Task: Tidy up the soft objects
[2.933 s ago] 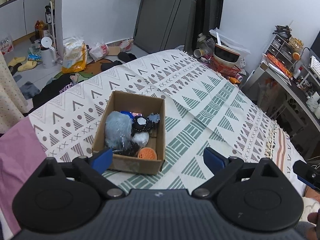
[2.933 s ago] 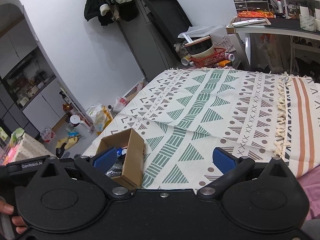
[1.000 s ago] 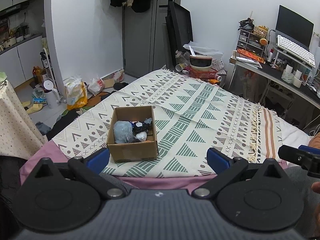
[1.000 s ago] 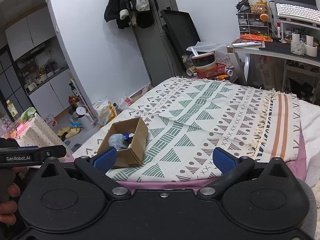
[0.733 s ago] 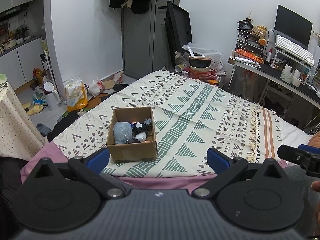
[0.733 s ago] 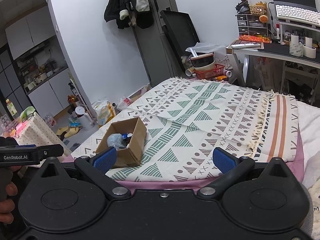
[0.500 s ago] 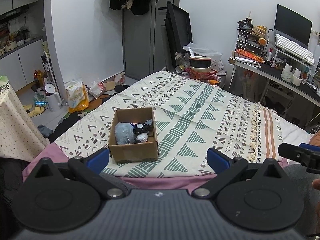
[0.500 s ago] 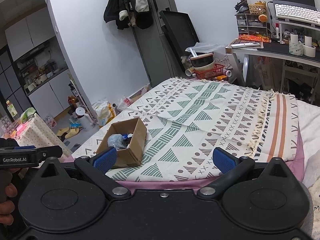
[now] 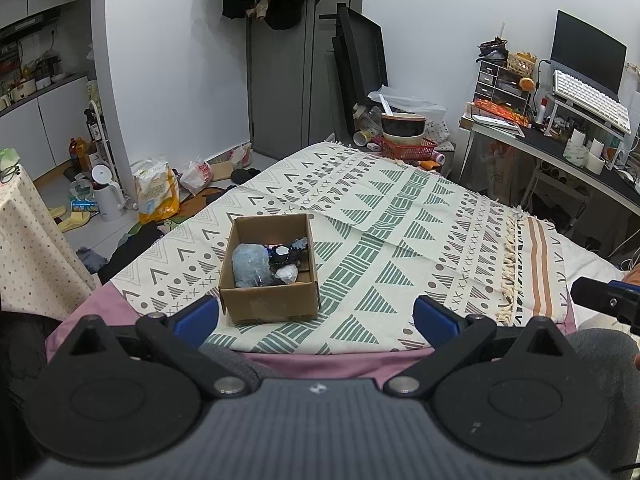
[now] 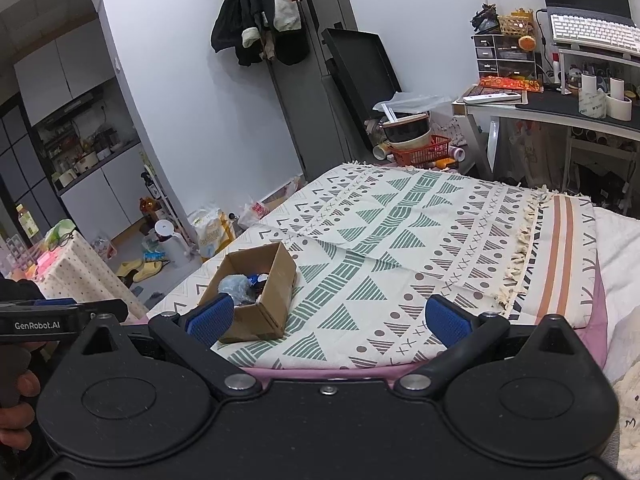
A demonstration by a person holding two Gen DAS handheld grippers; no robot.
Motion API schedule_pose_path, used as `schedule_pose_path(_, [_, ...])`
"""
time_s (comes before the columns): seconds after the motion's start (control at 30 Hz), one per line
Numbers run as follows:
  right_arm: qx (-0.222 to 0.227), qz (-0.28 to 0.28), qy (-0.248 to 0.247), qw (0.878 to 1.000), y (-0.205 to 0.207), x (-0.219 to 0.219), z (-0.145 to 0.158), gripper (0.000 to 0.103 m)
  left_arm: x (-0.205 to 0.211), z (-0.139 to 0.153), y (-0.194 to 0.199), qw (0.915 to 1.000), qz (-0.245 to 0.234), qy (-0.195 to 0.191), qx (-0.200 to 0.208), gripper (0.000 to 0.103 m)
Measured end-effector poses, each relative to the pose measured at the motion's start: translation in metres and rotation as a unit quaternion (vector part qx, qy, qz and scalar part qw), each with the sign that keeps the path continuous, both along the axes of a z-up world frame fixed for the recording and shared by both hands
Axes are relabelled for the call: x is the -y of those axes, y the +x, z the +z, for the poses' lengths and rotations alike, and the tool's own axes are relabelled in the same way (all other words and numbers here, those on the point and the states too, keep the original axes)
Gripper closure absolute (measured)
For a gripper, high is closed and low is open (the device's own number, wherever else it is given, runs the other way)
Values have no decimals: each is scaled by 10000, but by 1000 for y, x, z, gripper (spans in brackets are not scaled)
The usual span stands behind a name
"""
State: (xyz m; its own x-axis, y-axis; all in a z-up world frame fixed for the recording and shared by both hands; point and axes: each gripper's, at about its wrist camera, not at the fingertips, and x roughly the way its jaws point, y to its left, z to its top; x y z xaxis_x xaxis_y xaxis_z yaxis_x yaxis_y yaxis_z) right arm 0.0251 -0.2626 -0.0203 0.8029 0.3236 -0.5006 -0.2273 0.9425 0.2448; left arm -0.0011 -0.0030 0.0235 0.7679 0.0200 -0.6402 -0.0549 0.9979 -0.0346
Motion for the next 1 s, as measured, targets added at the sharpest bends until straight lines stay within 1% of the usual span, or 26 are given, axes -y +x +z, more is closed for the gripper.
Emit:
schedule_pose_path(0.23, [-6, 53, -49, 10000, -1, -3, 0, 0, -3, 0, -1, 10000, 5, 2, 4, 0])
schedule_pose_path(0.63, [-82, -33, -108, 9999, 1, -3, -3, 0, -1, 0, 0, 10000, -28, -44, 3, 0])
schedule_pose_path(0.83, [-165, -61, -149, 9997, 6, -4, -8, 0, 2, -2, 4, 10000, -18, -47, 19, 0])
schedule_pose_path(1.0, [-264, -93, -76, 9996, 9, -3, -13, 0, -2, -7, 11, 9999, -18, -120, 11, 0])
